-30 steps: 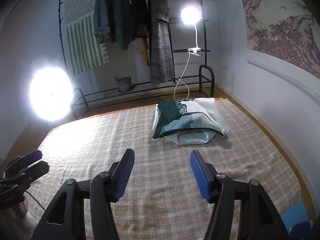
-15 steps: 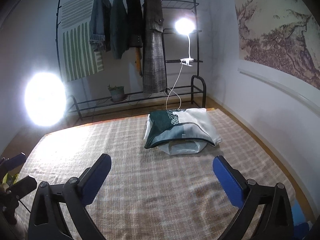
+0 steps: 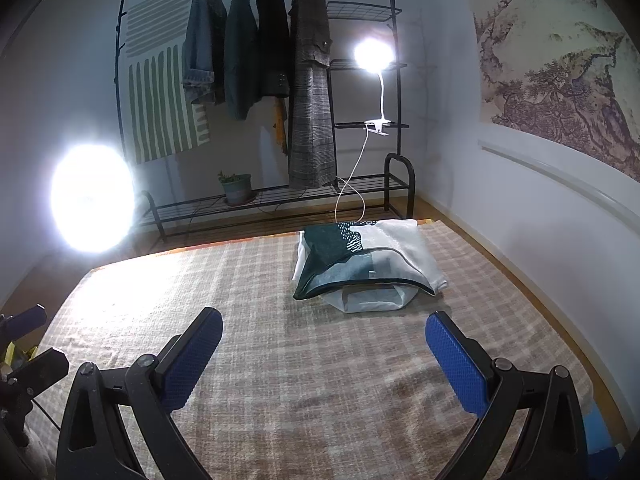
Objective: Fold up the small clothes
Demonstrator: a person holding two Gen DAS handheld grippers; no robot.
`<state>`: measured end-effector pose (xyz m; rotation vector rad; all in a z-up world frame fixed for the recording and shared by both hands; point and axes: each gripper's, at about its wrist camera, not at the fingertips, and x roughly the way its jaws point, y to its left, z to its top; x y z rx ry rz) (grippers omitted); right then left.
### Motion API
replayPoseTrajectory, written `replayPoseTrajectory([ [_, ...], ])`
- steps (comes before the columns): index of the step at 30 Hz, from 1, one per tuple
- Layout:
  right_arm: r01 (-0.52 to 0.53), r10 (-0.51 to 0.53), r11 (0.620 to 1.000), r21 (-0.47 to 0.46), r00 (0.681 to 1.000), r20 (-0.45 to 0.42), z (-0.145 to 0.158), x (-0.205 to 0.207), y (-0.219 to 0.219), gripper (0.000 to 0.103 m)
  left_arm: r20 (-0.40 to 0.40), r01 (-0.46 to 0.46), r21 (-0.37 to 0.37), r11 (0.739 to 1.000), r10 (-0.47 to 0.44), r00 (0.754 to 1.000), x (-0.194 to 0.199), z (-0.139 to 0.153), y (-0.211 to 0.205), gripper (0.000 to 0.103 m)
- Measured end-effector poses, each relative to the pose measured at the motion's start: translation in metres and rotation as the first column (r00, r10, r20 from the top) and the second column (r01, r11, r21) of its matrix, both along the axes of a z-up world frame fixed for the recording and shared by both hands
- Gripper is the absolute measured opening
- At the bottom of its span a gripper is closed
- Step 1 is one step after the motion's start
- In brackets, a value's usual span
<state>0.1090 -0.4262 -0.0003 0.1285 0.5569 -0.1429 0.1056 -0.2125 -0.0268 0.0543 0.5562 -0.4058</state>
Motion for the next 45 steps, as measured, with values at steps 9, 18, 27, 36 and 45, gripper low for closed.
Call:
replayPoseTrajectory([
  [9,-0.012,0.012,1.0,0.0,1.0,-0.001,-0.0015,0.0018,0.004,0.103,0.007,-0.002,0.001,1.0,0.002,1.0,-0.0013,0.0009,0.0,0.101],
  [18,-0.014,0.014,1.0,0.004,1.0,-0.002,-0.0016,0.0017,0.0036,0.103,0.011,-0.001,0.003,1.0,0.001,1.0,-0.0021,0.003,0.0,0.101],
  [27,-0.014,0.014,1.0,0.006,1.0,-0.003,-0.0022,0.0014,0.0057,0.103,0.014,0.0,0.0,1.0,0.0,1.0,-0.0029,0.0047,-0.0003,0.101],
  [36,-0.019,0.019,1.0,0.013,1.0,-0.006,-0.003,0.0039,0.0049,0.103,0.018,0.003,0.003,1.0,-0.003,1.0,-0.0031,0.008,-0.0009,0.101],
  [45,-0.021,0.021,1.0,0.013,1.0,-0.007,-0.0039,0.0042,0.0056,0.103,0.018,0.001,0.003,1.0,-0.001,1.0,-0.0045,0.0064,-0.0025,0.101],
])
